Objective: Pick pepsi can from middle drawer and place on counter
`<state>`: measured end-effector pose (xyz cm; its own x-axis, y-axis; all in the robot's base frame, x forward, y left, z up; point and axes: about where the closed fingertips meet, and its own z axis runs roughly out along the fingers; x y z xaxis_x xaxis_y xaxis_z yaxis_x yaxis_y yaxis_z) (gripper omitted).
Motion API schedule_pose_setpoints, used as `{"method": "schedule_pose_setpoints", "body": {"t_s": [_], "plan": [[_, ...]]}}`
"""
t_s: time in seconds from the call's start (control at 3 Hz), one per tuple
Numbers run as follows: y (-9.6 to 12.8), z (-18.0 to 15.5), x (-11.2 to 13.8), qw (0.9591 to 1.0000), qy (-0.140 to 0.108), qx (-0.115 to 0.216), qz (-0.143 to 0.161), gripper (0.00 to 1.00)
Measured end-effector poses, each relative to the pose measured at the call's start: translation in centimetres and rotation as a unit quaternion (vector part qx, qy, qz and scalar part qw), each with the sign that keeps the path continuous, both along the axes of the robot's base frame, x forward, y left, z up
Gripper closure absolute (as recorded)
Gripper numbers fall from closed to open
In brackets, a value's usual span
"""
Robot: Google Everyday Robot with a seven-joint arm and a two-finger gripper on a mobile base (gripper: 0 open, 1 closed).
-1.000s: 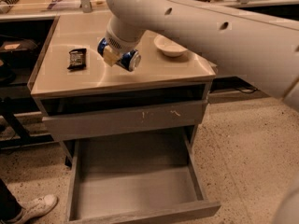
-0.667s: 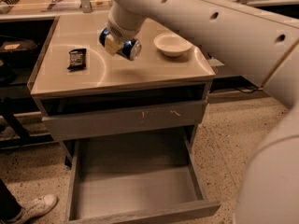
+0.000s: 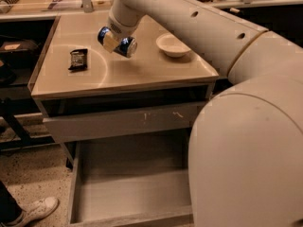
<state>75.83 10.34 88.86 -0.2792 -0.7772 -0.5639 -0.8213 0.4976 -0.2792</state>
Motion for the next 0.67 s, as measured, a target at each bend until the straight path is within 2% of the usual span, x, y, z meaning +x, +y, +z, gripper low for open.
{"method": "schedule_pose_setpoints", "body": {"t_s": [0.67], "plan": [[0.6,-4.8,1.1,0.9994,0.033,0.01,0.01,1.0]]}}
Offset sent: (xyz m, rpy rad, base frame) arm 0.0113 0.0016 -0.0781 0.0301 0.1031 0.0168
